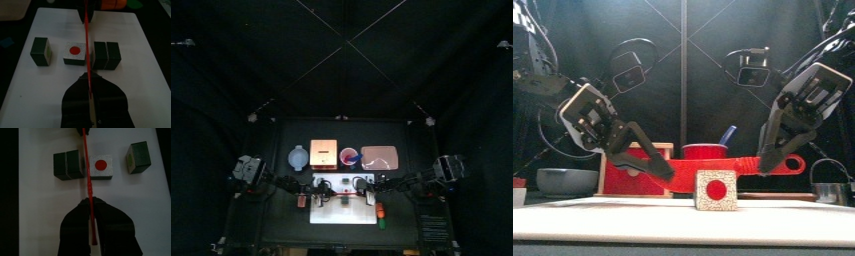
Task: Cut the sushi into 4 pieces with the knife
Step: Cut the sushi into 4 pieces
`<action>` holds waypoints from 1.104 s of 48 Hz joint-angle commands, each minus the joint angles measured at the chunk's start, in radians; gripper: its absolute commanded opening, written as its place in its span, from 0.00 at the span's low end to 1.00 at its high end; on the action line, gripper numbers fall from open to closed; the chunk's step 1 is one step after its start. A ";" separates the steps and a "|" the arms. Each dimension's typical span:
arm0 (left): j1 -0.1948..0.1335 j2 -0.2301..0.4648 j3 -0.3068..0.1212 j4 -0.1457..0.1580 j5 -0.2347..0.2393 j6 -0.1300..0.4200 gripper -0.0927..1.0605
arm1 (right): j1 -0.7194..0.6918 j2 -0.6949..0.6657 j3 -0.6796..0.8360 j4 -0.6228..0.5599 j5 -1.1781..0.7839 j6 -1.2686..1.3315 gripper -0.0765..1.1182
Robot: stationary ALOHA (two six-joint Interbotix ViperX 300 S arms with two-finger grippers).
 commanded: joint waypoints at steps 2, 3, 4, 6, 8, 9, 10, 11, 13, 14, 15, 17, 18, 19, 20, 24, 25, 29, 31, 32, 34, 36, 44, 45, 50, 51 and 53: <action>0.003 0.017 -0.012 -0.018 0.015 -0.002 0.29 | 0.003 0.020 -0.021 0.008 -0.008 0.002 0.15; 0.003 0.023 -0.012 -0.020 0.017 -0.002 0.29 | 0.003 0.028 -0.023 0.009 -0.008 0.002 0.15; 0.003 0.028 -0.014 -0.021 0.020 -0.002 0.29 | 0.003 0.035 -0.025 0.011 -0.008 0.002 0.15; 0.003 0.040 -0.015 -0.028 0.025 -0.002 0.29 | 0.003 0.052 -0.028 0.017 -0.008 0.002 0.15; 0.003 0.052 -0.017 -0.034 0.032 -0.002 0.29 | 0.003 0.064 -0.029 0.021 -0.008 0.002 0.15; 0.003 0.060 -0.018 -0.035 0.037 0.000 0.29 | 0.003 0.071 -0.031 0.026 -0.008 0.002 0.15; 0.003 0.066 -0.020 -0.040 0.041 0.000 0.29 | 0.003 0.077 -0.032 0.028 -0.008 0.002 0.15; 0.003 0.072 -0.021 -0.043 0.046 0.002 0.29 | 0.003 0.083 -0.032 0.028 -0.008 0.002 0.15; 0.003 0.083 -0.026 -0.048 0.054 0.002 0.29 | 0.000 0.094 -0.032 0.029 -0.008 0.002 0.15; 0.003 0.089 -0.028 -0.051 0.058 0.003 0.29 | 0.000 0.097 -0.032 0.028 -0.008 0.002 0.15; 0.003 0.097 -0.032 -0.054 0.063 0.003 0.29 | -0.002 0.100 -0.032 0.029 -0.008 0.002 0.15; 0.003 0.103 -0.037 -0.058 0.069 0.003 0.29 | -0.005 0.103 -0.032 0.029 -0.008 0.002 0.15; 0.003 0.106 -0.040 -0.058 0.069 0.003 0.29 | -0.003 0.104 -0.032 0.028 -0.008 0.002 0.15; 0.003 0.107 -0.041 -0.060 0.071 0.003 0.29 | -0.005 0.104 -0.032 0.029 -0.008 0.002 0.15; 0.003 0.109 -0.044 -0.060 0.071 0.005 0.29 | -0.003 0.101 -0.032 0.026 -0.003 0.000 0.15; 0.009 0.104 -0.051 -0.058 0.071 0.011 0.29 | -0.011 0.094 -0.032 0.021 0.002 0.000 0.15; 0.011 0.103 -0.051 -0.058 0.071 0.011 0.29 | -0.014 0.092 -0.032 0.020 0.003 0.000 0.15; 0.021 0.098 -0.051 -0.057 0.072 0.011 0.29 | -0.035 0.083 -0.031 0.011 0.012 -0.002 0.15; 0.031 0.095 -0.051 -0.057 0.071 0.012 0.29 | -0.046 0.077 -0.032 0.008 0.018 -0.002 0.15; 0.034 0.094 -0.049 -0.057 0.071 0.012 0.29 | -0.051 0.075 -0.032 0.006 0.020 -0.002 0.15; 0.043 0.092 -0.049 -0.054 0.071 0.012 0.29 | -0.063 0.071 -0.032 0.005 0.025 -0.002 0.15; 0.052 0.089 -0.049 -0.048 0.071 0.012 0.29 | -0.071 0.064 -0.034 0.000 0.028 -0.002 0.15; 0.089 0.075 -0.049 -0.011 0.071 0.012 0.29 | -0.097 0.041 -0.034 -0.018 0.034 -0.002 0.15; 0.092 0.074 -0.049 -0.006 0.071 0.012 0.29 | -0.100 0.040 -0.034 -0.021 0.034 -0.002 0.15; 0.104 0.060 -0.049 0.014 0.071 0.012 0.29 | -0.107 0.031 -0.034 -0.028 0.035 -0.002 0.15; 0.106 0.057 -0.048 0.015 0.071 0.012 0.29 | -0.107 0.029 -0.034 -0.029 0.035 -0.002 0.15; 0.107 0.052 -0.048 0.018 0.071 0.012 0.29 | -0.107 0.025 -0.034 -0.031 0.037 -0.002 0.15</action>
